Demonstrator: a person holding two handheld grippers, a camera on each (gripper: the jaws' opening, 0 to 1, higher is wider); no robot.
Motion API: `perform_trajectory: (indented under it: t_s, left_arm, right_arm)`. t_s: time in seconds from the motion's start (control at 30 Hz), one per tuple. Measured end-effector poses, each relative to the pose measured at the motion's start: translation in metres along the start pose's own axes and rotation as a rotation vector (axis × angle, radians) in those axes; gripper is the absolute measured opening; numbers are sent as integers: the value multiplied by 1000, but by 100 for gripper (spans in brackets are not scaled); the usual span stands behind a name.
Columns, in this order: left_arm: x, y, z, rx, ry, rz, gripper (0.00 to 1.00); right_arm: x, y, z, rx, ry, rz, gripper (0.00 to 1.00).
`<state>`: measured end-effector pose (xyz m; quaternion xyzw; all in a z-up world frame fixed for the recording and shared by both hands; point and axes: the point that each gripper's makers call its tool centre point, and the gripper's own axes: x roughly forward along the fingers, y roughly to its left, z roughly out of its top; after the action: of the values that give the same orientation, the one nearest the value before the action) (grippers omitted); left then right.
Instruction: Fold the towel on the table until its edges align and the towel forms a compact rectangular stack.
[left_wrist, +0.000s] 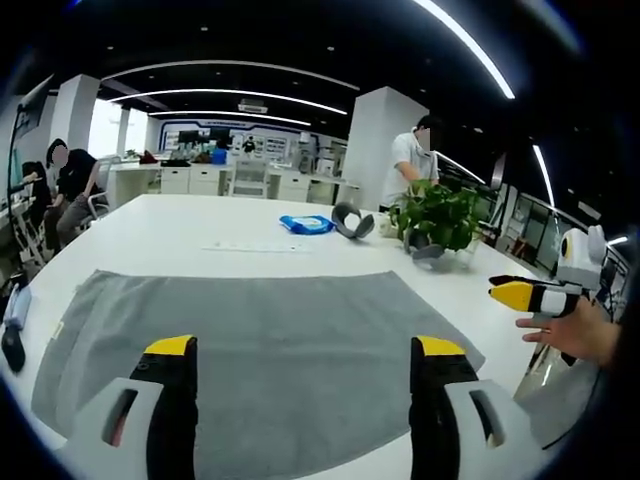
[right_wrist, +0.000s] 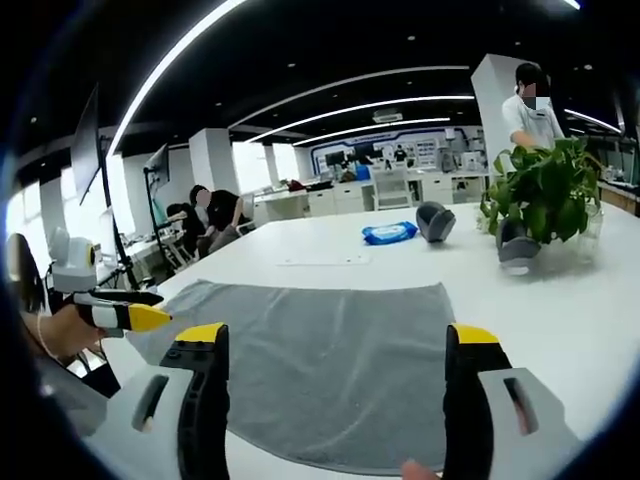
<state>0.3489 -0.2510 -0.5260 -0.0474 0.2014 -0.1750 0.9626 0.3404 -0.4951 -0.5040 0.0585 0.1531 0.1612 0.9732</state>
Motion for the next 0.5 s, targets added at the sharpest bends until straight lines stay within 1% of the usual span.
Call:
perform_trajectory:
  t_s: [0.2, 0.5]
  left_arm:
    - [0, -1, 0, -3, 0, -6, 88]
    - [-1, -2, 0, -8, 3, -11, 87]
  right_arm:
    - [-1, -1, 2, 2, -7, -4, 89]
    - [-2, -6, 3, 40, -19, -15, 88]
